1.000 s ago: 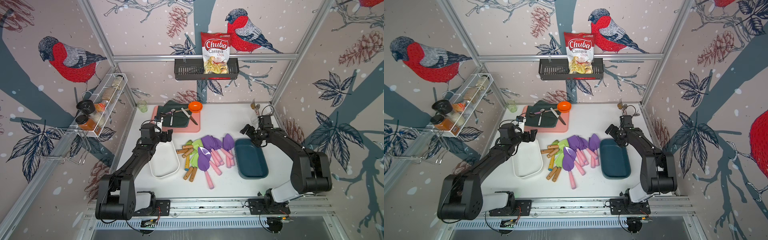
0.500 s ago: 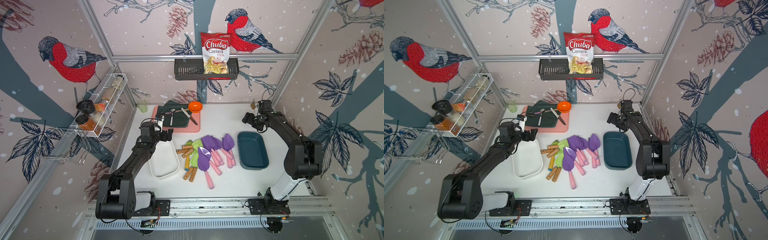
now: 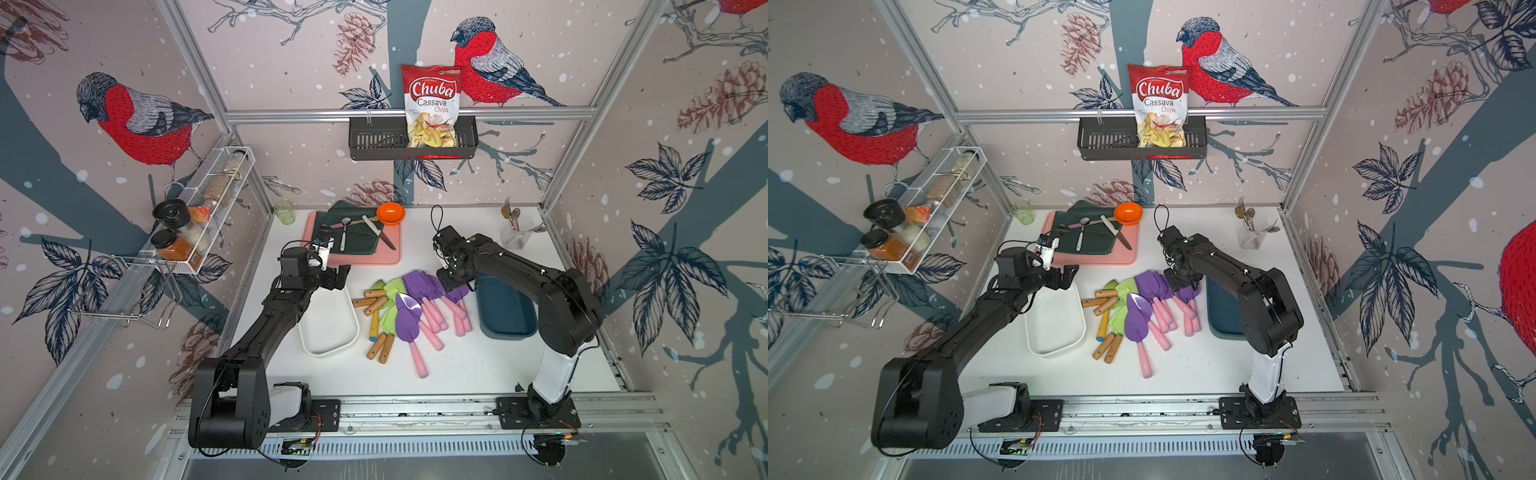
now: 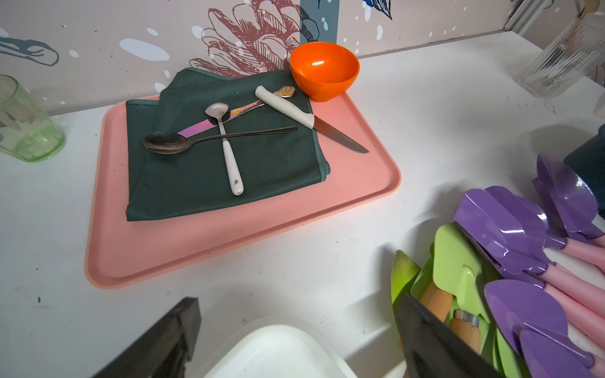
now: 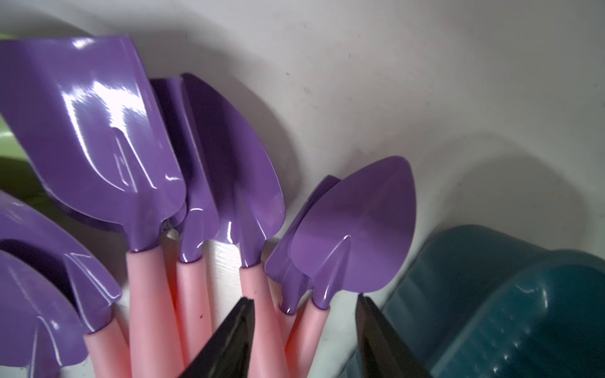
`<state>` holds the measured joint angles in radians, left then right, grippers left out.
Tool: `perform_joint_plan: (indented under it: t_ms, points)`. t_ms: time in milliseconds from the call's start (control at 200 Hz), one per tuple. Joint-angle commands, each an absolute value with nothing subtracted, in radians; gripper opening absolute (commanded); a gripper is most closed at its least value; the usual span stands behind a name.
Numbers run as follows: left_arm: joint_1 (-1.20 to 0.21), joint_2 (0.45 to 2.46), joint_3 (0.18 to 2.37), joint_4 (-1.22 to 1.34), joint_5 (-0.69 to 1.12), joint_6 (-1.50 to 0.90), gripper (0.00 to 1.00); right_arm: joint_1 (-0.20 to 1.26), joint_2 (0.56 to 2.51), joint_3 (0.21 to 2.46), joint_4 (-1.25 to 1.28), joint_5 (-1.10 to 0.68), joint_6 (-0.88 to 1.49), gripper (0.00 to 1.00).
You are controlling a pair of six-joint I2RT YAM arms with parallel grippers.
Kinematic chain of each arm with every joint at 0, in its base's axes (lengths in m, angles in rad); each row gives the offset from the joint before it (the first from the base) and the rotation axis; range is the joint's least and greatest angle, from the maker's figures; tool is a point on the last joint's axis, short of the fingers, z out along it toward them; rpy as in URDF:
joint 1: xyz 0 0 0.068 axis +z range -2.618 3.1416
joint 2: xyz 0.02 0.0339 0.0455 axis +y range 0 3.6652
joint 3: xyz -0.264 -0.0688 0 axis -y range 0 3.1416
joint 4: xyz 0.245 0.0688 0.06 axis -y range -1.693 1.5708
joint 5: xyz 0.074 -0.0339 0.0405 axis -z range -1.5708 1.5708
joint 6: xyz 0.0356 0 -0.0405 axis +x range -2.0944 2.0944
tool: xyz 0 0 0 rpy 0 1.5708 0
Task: Sort the small shovels by color and place them into the storage box
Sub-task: Pick up the shovel from the center of the board.
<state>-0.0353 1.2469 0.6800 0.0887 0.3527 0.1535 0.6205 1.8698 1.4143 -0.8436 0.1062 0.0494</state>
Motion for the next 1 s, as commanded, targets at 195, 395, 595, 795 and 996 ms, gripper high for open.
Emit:
perform_joint_plan:
  t_ms: [195, 395, 595, 795, 996]
  points:
    - [-0.035, 1.221, 0.650, 0.059, 0.377, 0.167, 0.97, 0.634, 1.949, 1.430, -0.850, 0.004, -0.030, 0.42]
    - [-0.034, 1.224, 0.633, 0.082, 0.391, 0.147, 0.97, 0.643, 1.950, 1.405, -0.867, -0.002, -0.032, 0.39]
    - [-0.035, 1.227, 0.623, 0.095, 0.397, 0.138, 0.97, 0.644, 1.963, 1.371, -0.849, -0.005, -0.021, 0.36]
    - [-0.034, 1.232, 0.625, 0.099, 0.399, 0.138, 0.97, 0.641, 1.982, 1.383, -0.839, -0.002, -0.020, 0.21]
    - [-0.034, 1.236, 0.630, 0.102, 0.404, 0.145, 0.97, 0.638, 1.929, 1.399, -0.852, 0.002, -0.006, 0.15]
